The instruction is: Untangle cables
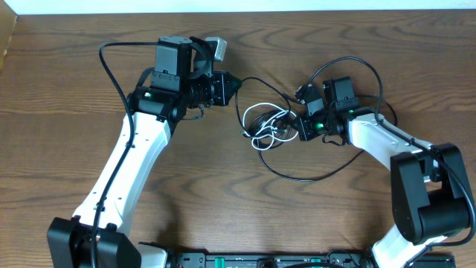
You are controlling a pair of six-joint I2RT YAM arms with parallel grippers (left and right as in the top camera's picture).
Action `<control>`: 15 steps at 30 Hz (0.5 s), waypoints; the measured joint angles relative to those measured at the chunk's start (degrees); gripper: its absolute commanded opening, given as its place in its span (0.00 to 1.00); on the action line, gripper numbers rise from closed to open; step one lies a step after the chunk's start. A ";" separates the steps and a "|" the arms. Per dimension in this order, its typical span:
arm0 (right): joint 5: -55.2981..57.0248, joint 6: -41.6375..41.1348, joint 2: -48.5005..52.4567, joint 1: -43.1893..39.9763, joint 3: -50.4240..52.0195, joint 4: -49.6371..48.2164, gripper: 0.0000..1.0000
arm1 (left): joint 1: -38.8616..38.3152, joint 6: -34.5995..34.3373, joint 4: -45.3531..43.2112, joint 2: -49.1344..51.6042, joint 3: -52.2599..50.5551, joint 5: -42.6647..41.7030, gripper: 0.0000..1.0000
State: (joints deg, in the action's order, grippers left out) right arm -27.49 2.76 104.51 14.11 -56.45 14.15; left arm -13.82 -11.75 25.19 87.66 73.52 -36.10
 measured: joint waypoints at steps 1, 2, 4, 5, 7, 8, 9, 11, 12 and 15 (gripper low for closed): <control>-1.01 -0.33 -0.22 0.00 0.00 0.07 0.01 | 0.00 0.00 0.00 0.00 0.00 0.00 0.26; -1.64 -0.52 -0.35 0.00 0.02 0.17 0.01 | 0.00 0.04 0.04 0.00 0.00 0.00 0.38; -3.96 -0.87 -1.53 0.00 0.07 0.48 0.01 | 0.00 0.04 0.39 0.00 0.00 -0.02 0.67; -5.25 -1.01 -2.73 -0.02 0.17 0.55 0.01 | 0.00 0.13 0.52 0.00 0.00 0.02 0.83; -7.67 -1.66 -6.03 -0.13 0.33 0.74 0.01 | 0.00 0.39 0.87 -0.02 0.00 0.00 0.93; -9.03 -2.19 -8.55 -0.26 0.33 0.76 0.01 | 0.00 0.28 1.20 0.00 0.00 0.00 0.93; -10.14 -2.69 -10.99 -0.44 0.33 0.74 0.01 | 0.00 0.33 1.66 0.00 0.00 0.00 0.94; -11.87 -4.13 -16.90 -1.14 0.24 0.70 0.01 | 0.00 0.42 2.34 0.00 -0.02 0.00 0.94; -12.50 -4.85 -19.56 -1.55 0.09 0.63 0.01 | 0.00 0.44 2.86 -0.02 -0.04 -0.02 0.94; -13.77 -7.28 -28.06 -3.17 -1.51 0.55 0.01 | -0.02 1.05 3.98 0.00 -0.11 -0.33 0.94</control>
State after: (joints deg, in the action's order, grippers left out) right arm -41.25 -4.51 76.44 10.94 -57.95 14.70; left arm -13.85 -10.70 29.17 87.66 73.41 -36.42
